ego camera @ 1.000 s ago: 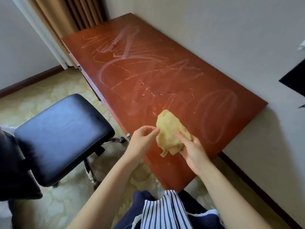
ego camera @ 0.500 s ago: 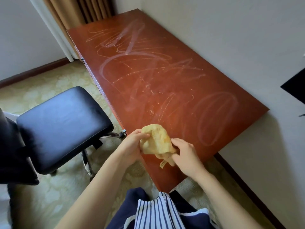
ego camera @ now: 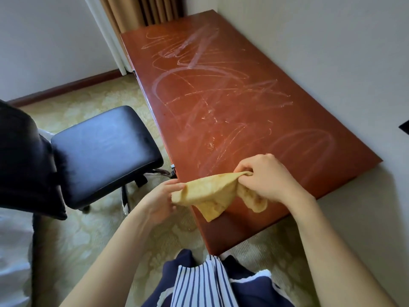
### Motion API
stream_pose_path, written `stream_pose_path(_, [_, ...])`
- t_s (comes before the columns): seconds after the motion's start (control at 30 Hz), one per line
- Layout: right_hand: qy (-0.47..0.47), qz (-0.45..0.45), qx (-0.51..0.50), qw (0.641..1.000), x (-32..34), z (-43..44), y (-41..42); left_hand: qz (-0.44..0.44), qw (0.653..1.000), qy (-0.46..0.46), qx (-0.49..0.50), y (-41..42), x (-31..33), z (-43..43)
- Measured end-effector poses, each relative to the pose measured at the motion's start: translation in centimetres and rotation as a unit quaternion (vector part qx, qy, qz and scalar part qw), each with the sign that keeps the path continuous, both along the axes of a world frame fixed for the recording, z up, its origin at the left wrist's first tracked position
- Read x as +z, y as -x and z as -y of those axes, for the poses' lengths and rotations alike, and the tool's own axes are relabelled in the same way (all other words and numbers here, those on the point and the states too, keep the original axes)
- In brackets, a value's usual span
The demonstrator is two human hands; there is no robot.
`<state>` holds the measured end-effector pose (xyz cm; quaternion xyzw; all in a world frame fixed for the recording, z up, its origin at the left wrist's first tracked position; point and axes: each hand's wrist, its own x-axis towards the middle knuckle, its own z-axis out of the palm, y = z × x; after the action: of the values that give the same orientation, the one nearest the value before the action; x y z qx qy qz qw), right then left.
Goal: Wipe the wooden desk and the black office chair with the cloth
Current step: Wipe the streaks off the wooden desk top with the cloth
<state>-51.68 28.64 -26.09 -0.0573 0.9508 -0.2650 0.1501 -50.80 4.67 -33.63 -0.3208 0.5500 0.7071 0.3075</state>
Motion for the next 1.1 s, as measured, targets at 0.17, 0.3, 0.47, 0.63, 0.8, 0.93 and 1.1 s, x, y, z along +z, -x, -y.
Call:
stream_pose_path(0.17, [0.087,0.001,-0.015,0.996,1.3,0.9,0.8,-0.022,0.998,-0.009,0.06,-1.5,-0.4,-0.4])
stream_pose_path(0.3, [0.088,0.01,-0.001,0.996,1.5,1.8,0.9,-0.064,0.997,-0.007,-0.039,-3.3,-1.4,-3.6])
stream_pose_path(0.47, [0.126,0.011,0.027,0.992,2.6,1.8,0.6,-0.118,0.988,-0.013,-0.099,-3.8,-2.2,-7.4])
stream_pose_path(0.63, [0.118,0.033,0.042,0.992,3.8,-0.1,0.1,-0.204,0.972,0.054,-0.107,-3.1,-1.9,-7.2])
stream_pose_path(0.8, [0.069,0.054,0.024,0.996,3.6,-1.9,-0.7,-0.239,0.918,0.21,-0.235,-2.5,-2.3,-5.9])
stream_pose_path(0.93, [0.03,0.021,-0.076,0.996,1.3,-3.5,-1.1,-0.25,0.834,0.425,-0.25,-2.2,-2.3,-5.6])
stream_pose_path(1.1, [0.179,0.011,-0.274,0.945,-3.8,-1.6,-2.8,-0.306,0.82,0.463,-0.139,-2.4,-0.2,-7.4])
